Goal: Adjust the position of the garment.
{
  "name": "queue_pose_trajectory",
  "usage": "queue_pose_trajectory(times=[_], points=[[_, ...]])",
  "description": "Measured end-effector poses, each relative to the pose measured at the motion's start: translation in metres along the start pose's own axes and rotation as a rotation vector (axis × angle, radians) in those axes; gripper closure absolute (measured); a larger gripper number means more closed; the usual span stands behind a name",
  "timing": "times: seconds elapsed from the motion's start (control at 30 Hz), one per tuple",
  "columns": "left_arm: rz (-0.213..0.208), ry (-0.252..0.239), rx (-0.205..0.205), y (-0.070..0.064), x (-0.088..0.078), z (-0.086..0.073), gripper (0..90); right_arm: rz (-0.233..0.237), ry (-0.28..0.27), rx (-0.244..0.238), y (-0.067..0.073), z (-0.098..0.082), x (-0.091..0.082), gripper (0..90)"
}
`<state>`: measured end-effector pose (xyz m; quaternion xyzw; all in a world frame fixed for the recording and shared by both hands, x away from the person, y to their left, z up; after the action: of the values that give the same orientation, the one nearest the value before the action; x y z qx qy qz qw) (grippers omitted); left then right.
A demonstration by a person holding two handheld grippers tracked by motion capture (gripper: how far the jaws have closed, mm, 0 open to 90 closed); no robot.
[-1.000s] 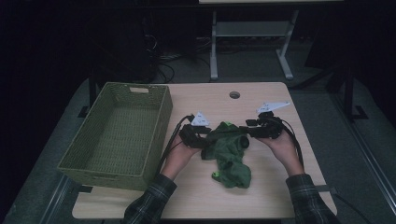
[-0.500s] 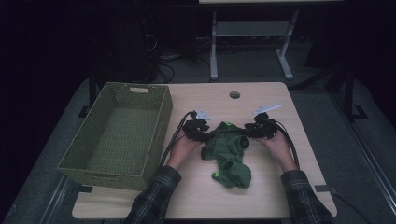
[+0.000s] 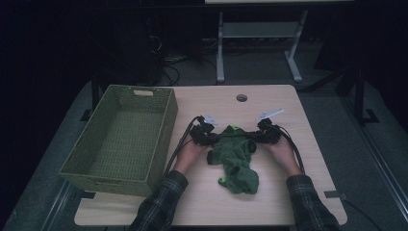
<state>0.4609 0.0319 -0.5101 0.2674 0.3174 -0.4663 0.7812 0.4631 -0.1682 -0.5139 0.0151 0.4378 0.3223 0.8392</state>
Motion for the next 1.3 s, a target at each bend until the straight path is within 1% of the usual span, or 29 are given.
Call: queue_pose_trajectory(times=[0.03,0.07,0.1,0.13,0.17,0.27,0.33,0.37,0.4,0.43,0.47,0.5,0.53,0.6,0.63,0.67,0.7,0.73,0.8,0.87,0.9,1.07,1.1,1.2,1.27,1.3], points=[[0.002,0.007,0.002,0.001,0.0,0.001,85.4,0.0,0.003,-0.003,0.001,0.0,0.0,86.0],[0.006,0.012,-0.004,0.001,0.0,0.001,86.2,0.006,0.004,0.002,0.002,0.0,-0.001,86.6],[0.009,0.018,-0.003,0.003,0.0,0.002,86.6,0.004,0.008,-0.004,0.002,0.0,-0.002,86.9],[0.012,0.014,0.002,0.005,-0.001,0.003,86.7,0.006,0.005,-0.006,0.003,0.001,-0.004,86.9],[0.015,0.008,-0.009,0.006,-0.002,0.005,86.9,0.005,0.003,-0.007,0.004,0.001,-0.006,87.0],[0.035,-0.025,-0.016,0.012,-0.008,0.012,86.9,0.007,-0.017,-0.004,0.006,0.005,-0.013,87.0],[0.043,-0.048,-0.027,0.016,-0.013,0.018,86.9,0.002,-0.043,-0.008,0.007,0.008,-0.018,87.0],[0.049,-0.056,-0.019,0.018,-0.016,0.022,86.8,-0.001,-0.056,-0.005,0.008,0.01,-0.021,87.2],[0.055,-0.066,-0.02,0.019,-0.019,0.026,86.8,-0.004,-0.067,-0.006,0.008,0.012,-0.025,87.2],[0.059,-0.081,-0.015,0.021,-0.022,0.03,86.8,-0.005,-0.087,-0.006,0.008,0.015,-0.028,87.2],[0.062,-0.093,-0.022,0.022,-0.025,0.034,86.8,0.003,-0.083,0.006,0.009,0.017,-0.031,87.2],[0.064,-0.102,-0.022,0.023,-0.028,0.038,86.7,-0.002,-0.088,0.001,0.009,0.02,-0.034,87.2],[0.067,-0.108,-0.011,0.024,-0.031,0.041,86.6,-0.003,-0.098,0.007,0.01,0.023,-0.038,87.2],[0.074,-0.137,-0.009,0.026,-0.038,0.048,86.5,-0.011,-0.136,-0.01,0.012,0.03,-0.045,87.2],[0.07,-0.15,-0.012,0.026,-0.041,0.051,86.4,-0.009,-0.142,-0.014,0.013,0.032,-0.048,87.2],[0.07,-0.166,-0.015,0.025,-0.045,0.054,86.3,-0.006,-0.133,-0.014,0.013,0.034,-0.05,87.2],[0.066,-0.181,-0.011,0.025,-0.048,0.057,86.3,-0.007,-0.141,-0.013,0.014,0.036,-0.053,87.2],[0.061,-0.199,-0.015,0.023,-0.051,0.059,86.1,-0.008,-0.152,-0.022,0.014,0.037,-0.056,87.2],[0.046,-0.224,-0.015,0.019,-0.056,0.061,86.1,-0.002,-0.166,-0.019,0.016,0.038,-0.061,87.2],[0.032,-0.238,-0.007,0.016,-0.06,0.062,86.1,0.015,-0.18,-0.017,0.018,0.038,-0.065,87.2],[0.026,-0.252,-0.013,0.013,-0.062,0.062,86.0,0.023,-0.183,-0.016,0.02,0.038,-0.067,87.2],[0.006,-0.266,0.011,0.0,-0.071,0.06,85.2,0.047,-0.209,-0.037,0.029,0.032,-0.076,87.1],[0.003,-0.266,0.016,-0.002,-0.072,0.059,85.2,0.049,-0.205,-0.043,0.031,0.031,-0.076,87.1],[-0.006,-0.277,0.019,-0.008,-0.076,0.056,85.2,0.061,-0.195,-0.051,0.036,0.026,-0.079,87.1],[-0.011,-0.28,0.018,-0.013,-0.078,0.054,85.2,0.062,-0.212,-0.064,0.04,0.024,-0.082,87.1],[-0.011,-0.28,0.024,-0.016,-0.078,0.053,85.2,0.06,-0.215,-0.077,0.042,0.022,-0.083,87.1]])
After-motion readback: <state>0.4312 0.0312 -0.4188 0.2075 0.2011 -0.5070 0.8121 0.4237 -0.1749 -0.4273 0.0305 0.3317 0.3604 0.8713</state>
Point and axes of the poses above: each handheld gripper's, and its own axes: x roughly forward along the jaws, z roughly out of its top, y roughly to its left, the point moved 6 cm from there along x, roughly forward along the jaws, and after that the axes turned 13 degrees about x, right-handed, at the moved point
